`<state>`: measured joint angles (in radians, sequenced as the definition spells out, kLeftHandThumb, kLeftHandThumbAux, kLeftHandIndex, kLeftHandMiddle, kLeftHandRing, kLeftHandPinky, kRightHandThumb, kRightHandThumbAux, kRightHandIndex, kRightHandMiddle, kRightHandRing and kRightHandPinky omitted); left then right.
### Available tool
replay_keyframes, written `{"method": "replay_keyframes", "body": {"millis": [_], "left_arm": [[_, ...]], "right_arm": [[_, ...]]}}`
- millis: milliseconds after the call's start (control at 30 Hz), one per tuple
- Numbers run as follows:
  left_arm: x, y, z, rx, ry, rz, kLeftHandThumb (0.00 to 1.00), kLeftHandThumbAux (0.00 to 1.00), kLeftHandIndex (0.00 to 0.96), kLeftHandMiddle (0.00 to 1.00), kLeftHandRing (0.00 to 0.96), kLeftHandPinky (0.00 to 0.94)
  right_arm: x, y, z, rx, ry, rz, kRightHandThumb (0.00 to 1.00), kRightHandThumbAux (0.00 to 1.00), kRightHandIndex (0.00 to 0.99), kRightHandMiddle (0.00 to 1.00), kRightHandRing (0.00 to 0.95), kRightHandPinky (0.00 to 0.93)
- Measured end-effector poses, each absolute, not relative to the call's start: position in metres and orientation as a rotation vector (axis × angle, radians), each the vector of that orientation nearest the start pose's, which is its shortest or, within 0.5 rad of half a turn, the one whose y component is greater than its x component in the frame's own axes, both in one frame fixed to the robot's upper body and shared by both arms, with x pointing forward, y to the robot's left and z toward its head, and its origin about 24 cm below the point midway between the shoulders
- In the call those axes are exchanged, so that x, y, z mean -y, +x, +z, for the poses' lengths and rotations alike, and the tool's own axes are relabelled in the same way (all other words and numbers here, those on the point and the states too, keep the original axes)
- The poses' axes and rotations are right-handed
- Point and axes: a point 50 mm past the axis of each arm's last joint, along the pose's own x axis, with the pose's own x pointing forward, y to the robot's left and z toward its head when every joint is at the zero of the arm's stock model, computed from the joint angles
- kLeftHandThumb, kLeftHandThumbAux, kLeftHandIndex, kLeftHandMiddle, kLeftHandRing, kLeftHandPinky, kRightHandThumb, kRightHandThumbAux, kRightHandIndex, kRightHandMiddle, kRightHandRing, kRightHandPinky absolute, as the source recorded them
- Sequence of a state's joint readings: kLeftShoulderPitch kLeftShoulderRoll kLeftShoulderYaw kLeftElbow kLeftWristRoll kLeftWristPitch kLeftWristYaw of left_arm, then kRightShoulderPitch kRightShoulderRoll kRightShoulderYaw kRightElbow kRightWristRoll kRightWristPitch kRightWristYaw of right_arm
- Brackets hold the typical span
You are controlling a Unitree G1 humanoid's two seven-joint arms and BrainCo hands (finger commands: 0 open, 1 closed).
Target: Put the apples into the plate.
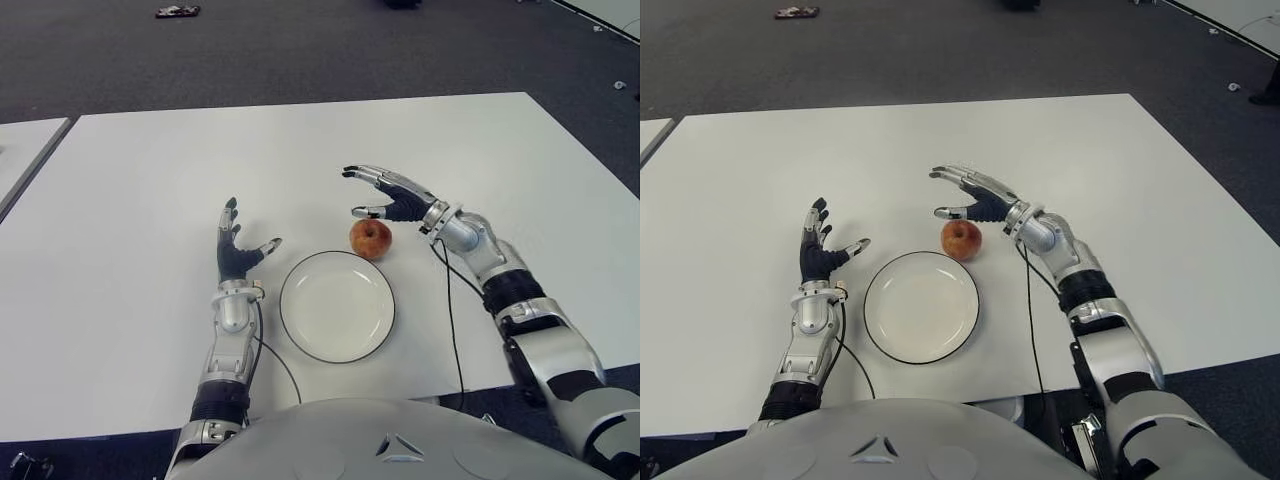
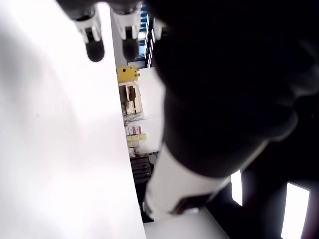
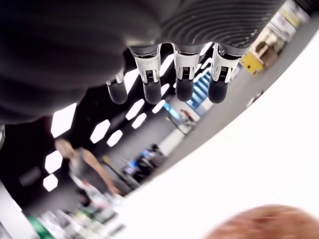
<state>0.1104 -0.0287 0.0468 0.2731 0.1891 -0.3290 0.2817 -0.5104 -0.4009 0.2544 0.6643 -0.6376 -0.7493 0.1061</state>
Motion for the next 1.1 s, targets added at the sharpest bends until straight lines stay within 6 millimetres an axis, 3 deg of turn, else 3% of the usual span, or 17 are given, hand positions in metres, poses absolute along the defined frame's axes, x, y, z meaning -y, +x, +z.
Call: {"method": "replay_keyframes", "body": {"millis": [300, 1100], "left_arm": [[-0.167, 0.217, -0.013, -0.034, 0.157, 0.293, 0.008, 0.591, 0.0, 0.0, 0.0, 0.0], [-0.167, 0.217, -0.012, -0.031, 0.156, 0.293, 0.001, 0.583, 0.0, 0.0, 0.0, 0.0]], "right_arm": [[0.137, 0.31, 0.062, 0.53, -1.22, 0.69, 0.21, 0.179, 0.0, 0.0, 0.0, 0.0], [0.143, 0.298, 0.042, 0.51, -1.364, 0.764, 0.184, 0.23, 0.0, 0.0, 0.0, 0.0]]}}
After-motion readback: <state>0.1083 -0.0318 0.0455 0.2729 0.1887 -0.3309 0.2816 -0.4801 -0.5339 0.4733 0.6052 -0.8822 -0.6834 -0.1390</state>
